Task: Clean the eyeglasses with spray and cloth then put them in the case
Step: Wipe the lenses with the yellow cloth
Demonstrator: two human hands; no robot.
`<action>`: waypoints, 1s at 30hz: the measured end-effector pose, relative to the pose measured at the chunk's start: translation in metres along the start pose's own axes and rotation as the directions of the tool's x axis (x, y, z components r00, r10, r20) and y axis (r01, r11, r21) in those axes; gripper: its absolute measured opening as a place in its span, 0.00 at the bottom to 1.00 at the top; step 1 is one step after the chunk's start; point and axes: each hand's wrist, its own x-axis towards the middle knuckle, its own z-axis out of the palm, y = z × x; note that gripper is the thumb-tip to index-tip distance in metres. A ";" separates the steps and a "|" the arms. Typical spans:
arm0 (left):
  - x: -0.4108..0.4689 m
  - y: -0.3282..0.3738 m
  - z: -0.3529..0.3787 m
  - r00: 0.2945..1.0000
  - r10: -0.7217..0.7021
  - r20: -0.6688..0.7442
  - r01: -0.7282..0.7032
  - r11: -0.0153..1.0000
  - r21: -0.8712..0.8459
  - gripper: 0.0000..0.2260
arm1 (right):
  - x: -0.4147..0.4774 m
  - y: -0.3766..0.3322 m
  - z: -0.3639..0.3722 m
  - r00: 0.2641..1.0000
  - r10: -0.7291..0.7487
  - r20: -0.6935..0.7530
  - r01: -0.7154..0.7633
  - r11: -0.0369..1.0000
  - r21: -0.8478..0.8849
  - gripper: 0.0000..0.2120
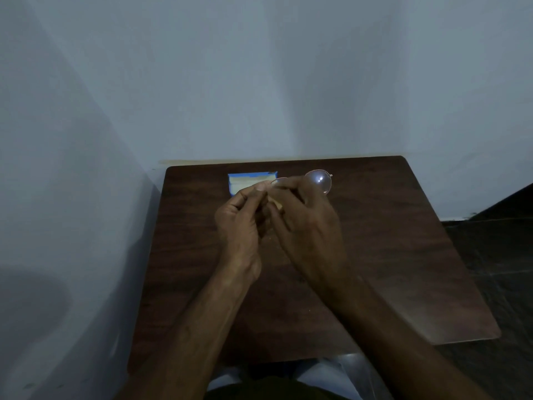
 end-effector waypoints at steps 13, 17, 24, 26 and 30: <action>0.008 0.002 -0.003 1.000 -0.010 -0.020 0.010 1.000 -0.025 0.06 | -0.001 0.007 0.001 0.998 0.034 -0.058 -0.034 0.999 0.002 0.06; 0.004 0.003 -0.002 1.000 0.009 0.014 -0.008 1.000 -0.013 0.06 | 0.027 0.016 -0.005 0.991 0.066 -0.118 -0.064 0.998 0.019 0.08; 0.011 0.005 -0.004 1.000 0.018 -0.024 -0.019 1.000 -0.024 0.06 | 0.004 0.010 -0.006 0.998 0.012 -0.067 -0.010 0.999 0.036 0.05; 0.009 0.005 -0.003 0.999 0.034 -0.007 -0.035 0.999 -0.025 0.06 | 0.020 0.016 -0.008 0.988 0.041 -0.146 -0.038 0.999 0.025 0.04; 0.010 0.006 -0.002 0.999 0.053 -0.004 -0.053 0.998 0.018 0.06 | 0.015 -0.002 -0.001 0.998 -0.037 -0.044 0.037 0.999 0.002 0.06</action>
